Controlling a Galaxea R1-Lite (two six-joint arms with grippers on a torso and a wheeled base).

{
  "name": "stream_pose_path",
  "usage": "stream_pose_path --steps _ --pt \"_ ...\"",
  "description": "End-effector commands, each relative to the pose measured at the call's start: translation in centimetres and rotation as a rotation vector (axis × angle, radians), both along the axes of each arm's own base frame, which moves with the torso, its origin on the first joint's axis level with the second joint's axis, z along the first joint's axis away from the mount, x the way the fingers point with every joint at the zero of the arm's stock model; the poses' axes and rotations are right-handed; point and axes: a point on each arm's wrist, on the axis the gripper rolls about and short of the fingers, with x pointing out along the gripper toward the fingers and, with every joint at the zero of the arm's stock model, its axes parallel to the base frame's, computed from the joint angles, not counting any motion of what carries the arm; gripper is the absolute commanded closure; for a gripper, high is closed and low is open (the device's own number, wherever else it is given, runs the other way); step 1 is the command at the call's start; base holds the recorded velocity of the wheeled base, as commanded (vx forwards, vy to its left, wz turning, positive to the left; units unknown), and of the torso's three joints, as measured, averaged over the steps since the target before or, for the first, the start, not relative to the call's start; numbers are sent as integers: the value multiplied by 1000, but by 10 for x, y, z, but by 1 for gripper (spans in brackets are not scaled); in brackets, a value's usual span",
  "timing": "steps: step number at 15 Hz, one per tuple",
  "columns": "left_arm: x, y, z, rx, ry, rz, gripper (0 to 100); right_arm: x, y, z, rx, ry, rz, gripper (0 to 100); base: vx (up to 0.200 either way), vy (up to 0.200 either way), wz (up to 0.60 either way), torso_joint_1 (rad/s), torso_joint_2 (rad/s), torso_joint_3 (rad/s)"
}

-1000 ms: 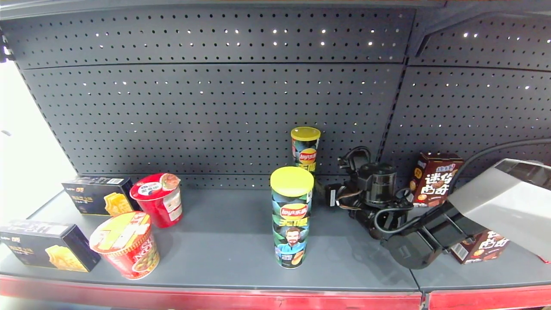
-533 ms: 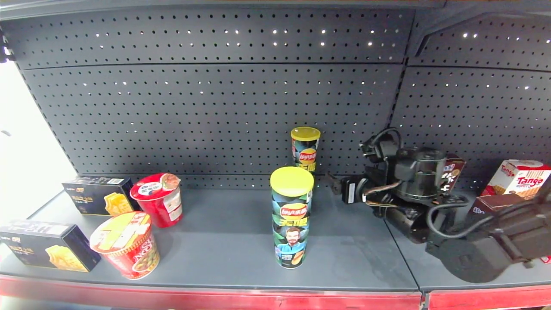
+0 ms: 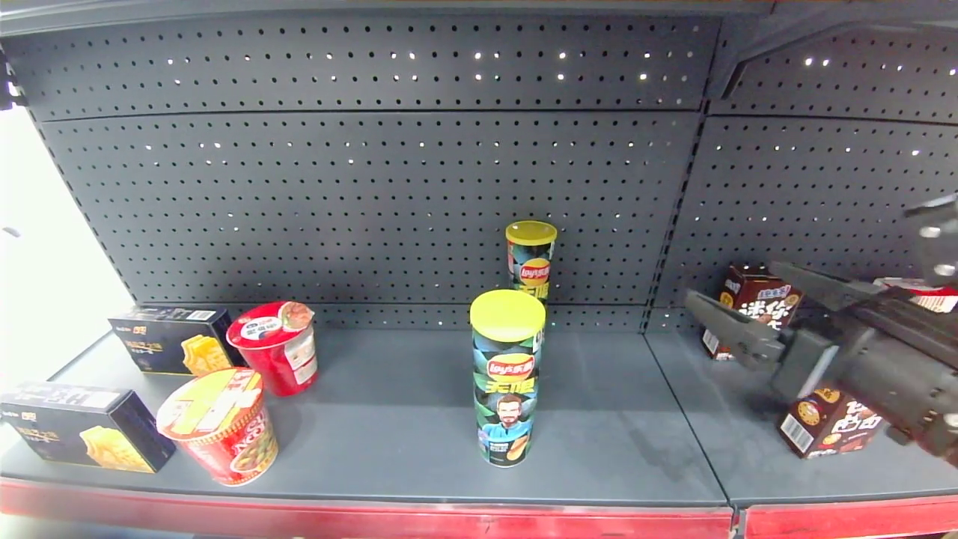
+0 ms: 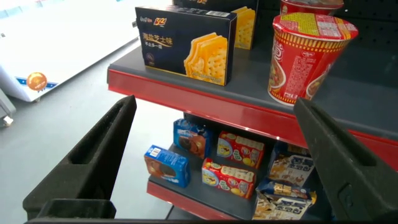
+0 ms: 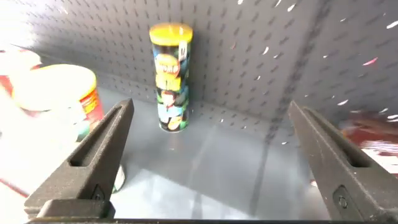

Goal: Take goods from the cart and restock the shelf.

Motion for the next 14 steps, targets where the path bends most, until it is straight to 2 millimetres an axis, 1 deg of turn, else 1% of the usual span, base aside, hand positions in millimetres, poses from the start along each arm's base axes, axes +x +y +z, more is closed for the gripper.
stream_pose_path --steps 1,2,3,4,5,6,8,10,12,14 --pt "0 0 0 0 -1 1 0 -54 -59 -5 21 -107 -94 0 0 0 0 0 0 0" --pt "0 0 0 0 -2 1 0 -63 -71 -13 12 -110 -122 0 0 0 0 0 0 0" --pt "0 0 0 0 -1 1 0 -81 -89 -30 -7 -113 -178 0 0 0 0 0 0 0" --pt "0 0 0 1 0 1 0 -88 -94 -38 -14 -107 -210 0 0 0 0 0 0 0" --pt "0 0 0 0 -1 1 0 -112 -107 -75 -34 -65 -371 0 0 0 0 0 0 0" --pt "0 0 0 0 -1 1 0 -127 -109 -94 -36 -66 -421 0 0 0 0 0 0 0" --pt "0 0 0 1 0 -1 0 -153 -108 -124 -14 31 -421 0 0 0 0 0 0 0" --pt "0 0 0 1 0 1 0 -161 -107 -137 -12 49 -429 0 0 0 0 0 0 0" --pt "0 0 0 0 -1 1 0 -166 -108 -149 -16 114 -403 0 0 0 0 0 0 0" --pt "0 0 0 0 -1 1 0 -169 -108 -153 11 107 -385 0 0 0 0 0 0 0"
